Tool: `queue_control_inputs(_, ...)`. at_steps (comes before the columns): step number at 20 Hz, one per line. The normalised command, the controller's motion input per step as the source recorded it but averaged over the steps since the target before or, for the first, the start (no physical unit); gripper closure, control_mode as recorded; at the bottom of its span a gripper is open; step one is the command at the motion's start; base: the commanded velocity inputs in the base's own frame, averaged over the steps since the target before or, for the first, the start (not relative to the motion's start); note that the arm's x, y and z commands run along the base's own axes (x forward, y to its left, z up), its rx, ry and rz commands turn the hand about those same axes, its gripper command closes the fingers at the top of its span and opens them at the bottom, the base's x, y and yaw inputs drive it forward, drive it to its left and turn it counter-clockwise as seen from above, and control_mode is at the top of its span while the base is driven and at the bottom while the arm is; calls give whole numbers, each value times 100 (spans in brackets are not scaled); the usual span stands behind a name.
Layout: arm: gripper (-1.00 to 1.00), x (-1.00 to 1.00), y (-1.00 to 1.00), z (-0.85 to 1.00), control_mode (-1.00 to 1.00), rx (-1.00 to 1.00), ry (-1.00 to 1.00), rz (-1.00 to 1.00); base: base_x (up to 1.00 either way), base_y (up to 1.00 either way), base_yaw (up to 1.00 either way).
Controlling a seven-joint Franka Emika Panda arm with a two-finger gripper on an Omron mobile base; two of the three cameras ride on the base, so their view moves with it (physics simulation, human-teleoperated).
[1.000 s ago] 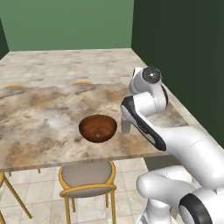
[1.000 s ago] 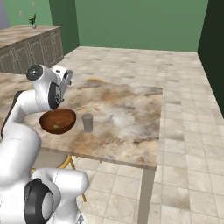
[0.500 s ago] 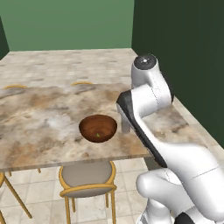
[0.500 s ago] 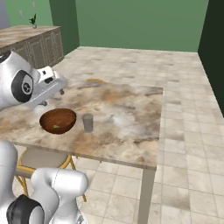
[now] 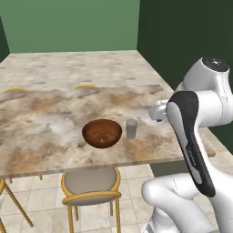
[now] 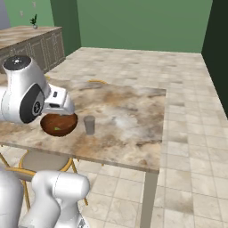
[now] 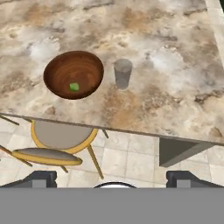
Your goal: There is a bowl on the dining counter. Grab a lemon wedge from the fridge and place it in the bowl. Then get the liquor bottle and glass cup from the cabinet and place them next to the bowl.
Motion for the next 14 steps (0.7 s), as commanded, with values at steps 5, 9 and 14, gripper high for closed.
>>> queue_control_inputs(5,-100,-23,-5,-5,-100,10,-3,-5,0,0,0)
queue_control_inputs(9,-100,0,0,0,100,0,0,0,-84,17,1)
queue_control_inputs(14,-100,0,0,0,100,0,0,0,-97,95,40)
